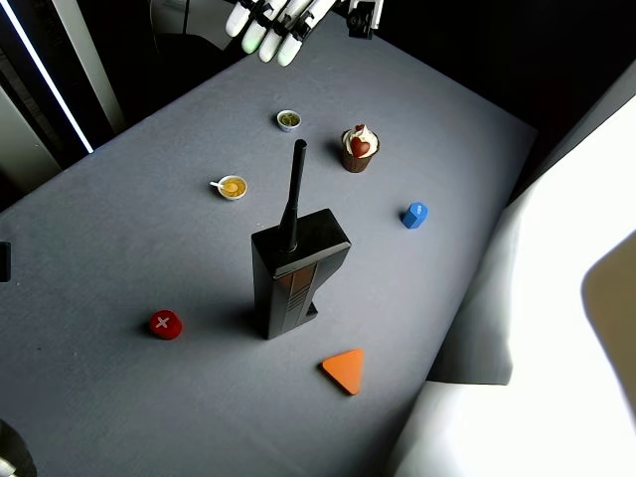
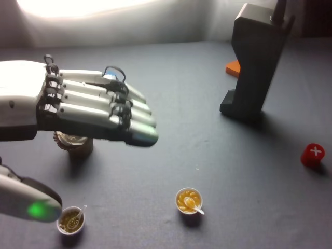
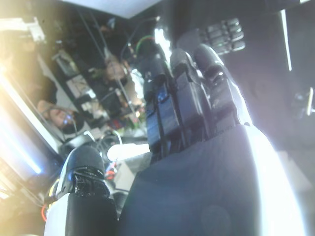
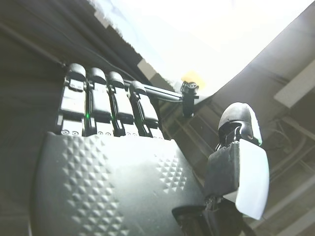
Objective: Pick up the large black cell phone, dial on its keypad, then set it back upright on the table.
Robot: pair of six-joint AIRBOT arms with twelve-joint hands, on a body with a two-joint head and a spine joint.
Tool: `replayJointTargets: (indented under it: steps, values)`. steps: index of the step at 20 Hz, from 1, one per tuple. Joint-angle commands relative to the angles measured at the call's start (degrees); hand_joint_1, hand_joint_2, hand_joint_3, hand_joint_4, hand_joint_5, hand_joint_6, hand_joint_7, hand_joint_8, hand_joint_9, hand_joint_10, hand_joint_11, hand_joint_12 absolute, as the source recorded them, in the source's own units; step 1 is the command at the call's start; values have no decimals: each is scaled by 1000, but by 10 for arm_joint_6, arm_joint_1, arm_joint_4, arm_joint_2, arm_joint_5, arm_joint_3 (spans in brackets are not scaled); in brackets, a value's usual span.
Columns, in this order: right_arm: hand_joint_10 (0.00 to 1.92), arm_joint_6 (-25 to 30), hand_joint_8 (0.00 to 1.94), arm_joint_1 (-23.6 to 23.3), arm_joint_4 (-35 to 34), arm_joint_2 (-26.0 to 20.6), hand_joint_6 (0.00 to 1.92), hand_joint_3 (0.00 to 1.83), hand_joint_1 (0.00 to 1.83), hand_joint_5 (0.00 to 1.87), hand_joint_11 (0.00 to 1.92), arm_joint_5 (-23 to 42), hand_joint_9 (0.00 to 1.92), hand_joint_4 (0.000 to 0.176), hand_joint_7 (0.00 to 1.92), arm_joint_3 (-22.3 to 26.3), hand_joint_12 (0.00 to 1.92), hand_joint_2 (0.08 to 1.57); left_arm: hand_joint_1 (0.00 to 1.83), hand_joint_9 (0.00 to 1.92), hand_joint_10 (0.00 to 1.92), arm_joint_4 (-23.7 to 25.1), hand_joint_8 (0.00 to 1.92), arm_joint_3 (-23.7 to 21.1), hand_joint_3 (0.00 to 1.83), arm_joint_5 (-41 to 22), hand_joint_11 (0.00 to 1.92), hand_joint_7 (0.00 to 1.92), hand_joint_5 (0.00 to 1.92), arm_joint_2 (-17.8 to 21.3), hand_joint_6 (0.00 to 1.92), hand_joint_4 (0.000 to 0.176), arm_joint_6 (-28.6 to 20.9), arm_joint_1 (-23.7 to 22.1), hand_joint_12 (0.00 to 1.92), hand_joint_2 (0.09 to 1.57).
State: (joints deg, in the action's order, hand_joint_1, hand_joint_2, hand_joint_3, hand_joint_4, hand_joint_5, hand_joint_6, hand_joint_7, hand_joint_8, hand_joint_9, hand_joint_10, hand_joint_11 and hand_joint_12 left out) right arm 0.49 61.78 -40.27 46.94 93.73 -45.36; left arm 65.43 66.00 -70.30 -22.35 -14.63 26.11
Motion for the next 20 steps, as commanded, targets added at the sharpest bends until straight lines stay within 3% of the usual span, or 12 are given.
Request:
replayJointTargets:
  steps: [1, 6, 9, 12, 20]
  values:
    - [11, 5, 2, 0, 10, -4, 4, 14, 214, 185, 0, 73, 201, 0, 222, -1, 584, 1054, 0, 191, 11, -49, 2, -4, 12, -43, 0, 198, 191, 3, 4, 0, -2, -13, 579, 1212]
    - [4, 5, 1, -4, 2, 8, 1, 4, 196, 181, 0, 73, 204, 0, 213, -5, 560, 1055, 0, 207, 5, -46, 5, -2, 4, -44, 0, 210, 197, -2, 3, 0, -2, -14, 564, 1218]
    - [3, 8, 1, -33, -16, 20, 1, 0, 208, 186, 0, 73, 197, 0, 215, -13, 540, 1051, 0, 207, 1, -36, 0, 5, 1, -47, 0, 203, 201, -2, 0, 0, -4, -14, 577, 1221]
    - [0, 8, 0, -58, -51, 54, 0, 0, 209, 164, 0, 73, 187, 0, 197, -47, 533, 1037, 0, 201, 1, -33, 0, 3, 0, -48, 0, 208, 191, -3, 2, 0, -5, -14, 559, 1220]
    - [1, 8, 1, -91, -33, 158, 2, 0, 257, 163, 0, 66, 169, 0, 178, -135, 531, 992, 0, 210, 1, -27, 2, 26, 1, -77, 0, 227, 200, -15, 2, 0, -11, -14, 589, 1223]
